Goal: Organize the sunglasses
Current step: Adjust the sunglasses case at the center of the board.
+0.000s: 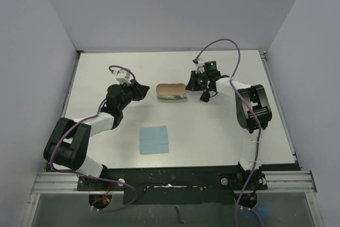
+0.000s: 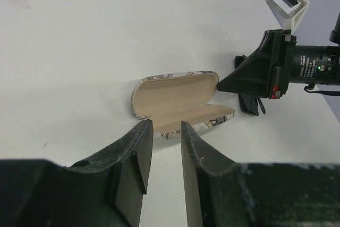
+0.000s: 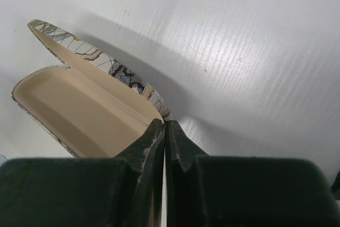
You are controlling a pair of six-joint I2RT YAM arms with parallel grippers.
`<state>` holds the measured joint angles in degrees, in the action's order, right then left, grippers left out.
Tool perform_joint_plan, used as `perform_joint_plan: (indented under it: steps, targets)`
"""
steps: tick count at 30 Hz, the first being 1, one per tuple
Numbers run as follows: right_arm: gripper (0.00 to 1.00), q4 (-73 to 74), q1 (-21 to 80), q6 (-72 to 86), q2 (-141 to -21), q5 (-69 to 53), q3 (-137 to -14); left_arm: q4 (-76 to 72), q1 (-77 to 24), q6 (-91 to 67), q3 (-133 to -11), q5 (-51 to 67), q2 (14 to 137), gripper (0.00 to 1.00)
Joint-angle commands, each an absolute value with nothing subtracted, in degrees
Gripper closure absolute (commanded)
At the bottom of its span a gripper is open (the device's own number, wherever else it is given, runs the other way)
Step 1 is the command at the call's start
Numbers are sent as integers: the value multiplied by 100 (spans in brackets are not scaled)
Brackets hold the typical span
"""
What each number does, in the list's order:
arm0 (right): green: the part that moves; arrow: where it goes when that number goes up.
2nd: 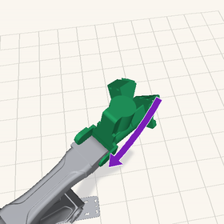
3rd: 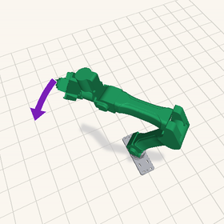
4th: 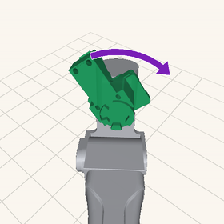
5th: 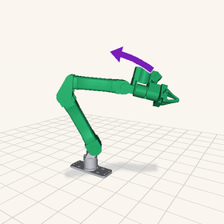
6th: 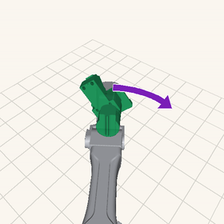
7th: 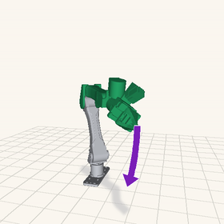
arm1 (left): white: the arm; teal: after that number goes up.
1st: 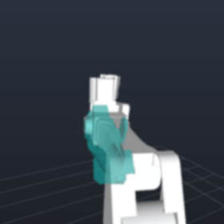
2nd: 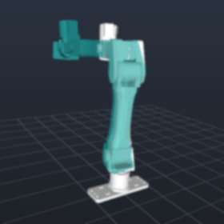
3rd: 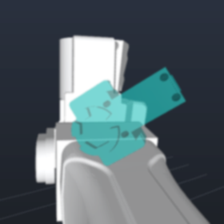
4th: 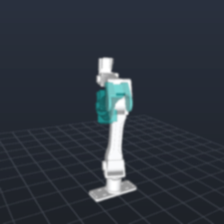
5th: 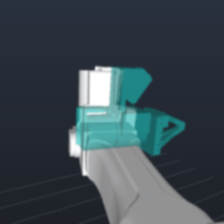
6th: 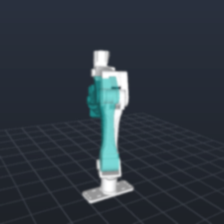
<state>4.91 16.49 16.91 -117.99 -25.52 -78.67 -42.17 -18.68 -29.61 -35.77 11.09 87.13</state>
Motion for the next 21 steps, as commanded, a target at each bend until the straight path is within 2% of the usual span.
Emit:
perform_joint_plan:
  steps: [1, 9, 16, 21]
  targets:
    - [100, 357, 1661, 1630, -11640, -2591, -8077, -4346, -1881, -2901, -3713, 1163, 8612, 73]
    - [100, 493, 1832, 1555, -11004, -2119, -7845, -4358, -1894, -2934, -3709, 1160, 8632, 73]
    - [94, 533, 2036, 1432, -10361, -1170, -7428, -4236, -1988, -2860, -3722, 1031, 8614, 73]
    - [96, 372, 2217, 1326, -9843, -282, -6900, -4118, -2157, -2795, -3744, 821, 8588, 73]
